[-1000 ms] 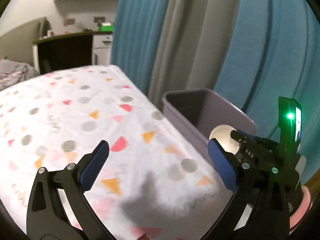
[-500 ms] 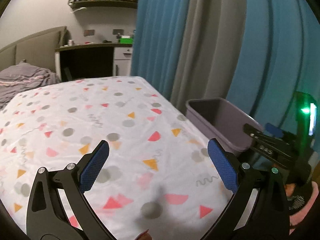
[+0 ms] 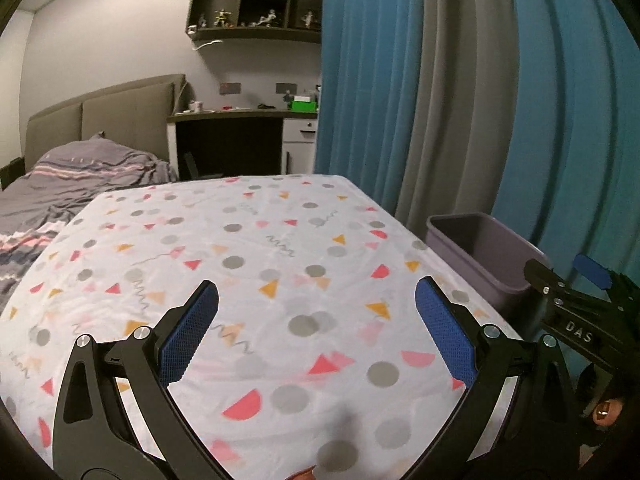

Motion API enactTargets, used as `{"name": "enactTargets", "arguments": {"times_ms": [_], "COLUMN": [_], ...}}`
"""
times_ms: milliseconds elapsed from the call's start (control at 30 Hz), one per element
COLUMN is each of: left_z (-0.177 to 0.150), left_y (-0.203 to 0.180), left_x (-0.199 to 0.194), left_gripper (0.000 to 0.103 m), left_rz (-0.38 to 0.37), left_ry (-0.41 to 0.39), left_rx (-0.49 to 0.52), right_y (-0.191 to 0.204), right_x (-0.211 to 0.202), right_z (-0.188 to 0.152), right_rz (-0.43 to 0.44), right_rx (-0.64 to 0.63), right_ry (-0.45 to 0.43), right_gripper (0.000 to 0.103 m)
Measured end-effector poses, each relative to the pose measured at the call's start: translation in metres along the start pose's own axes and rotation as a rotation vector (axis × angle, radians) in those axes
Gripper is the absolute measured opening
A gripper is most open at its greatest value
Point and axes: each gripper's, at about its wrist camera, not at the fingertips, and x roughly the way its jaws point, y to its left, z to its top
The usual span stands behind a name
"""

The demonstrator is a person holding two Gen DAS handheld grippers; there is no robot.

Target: Collect trash

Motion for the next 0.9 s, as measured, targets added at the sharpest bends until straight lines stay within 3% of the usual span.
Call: {"name": "enactTargets", "arguments": {"times_ms": [367,900], "left_z": [-0.009,-0.009], "left_y": [0.018,0.023], "left_x": [-0.028,-0.034], "left_gripper": [0.097,0.097], "left_rz": [0.008,0.014], "left_ry": [-0.013,-0.017], "left_rx": [-0.016,-0.021], "right_y": [0.028,0.038], "right_x": [-0.043,-0.054], "right_z": [-0.003,-0.005], "right_rz": [0.031,0.032], "right_rx": [-0.012,-0.017], "right_ry": [-0.063,-0.086], "right_gripper": [0.093,0.093]}}
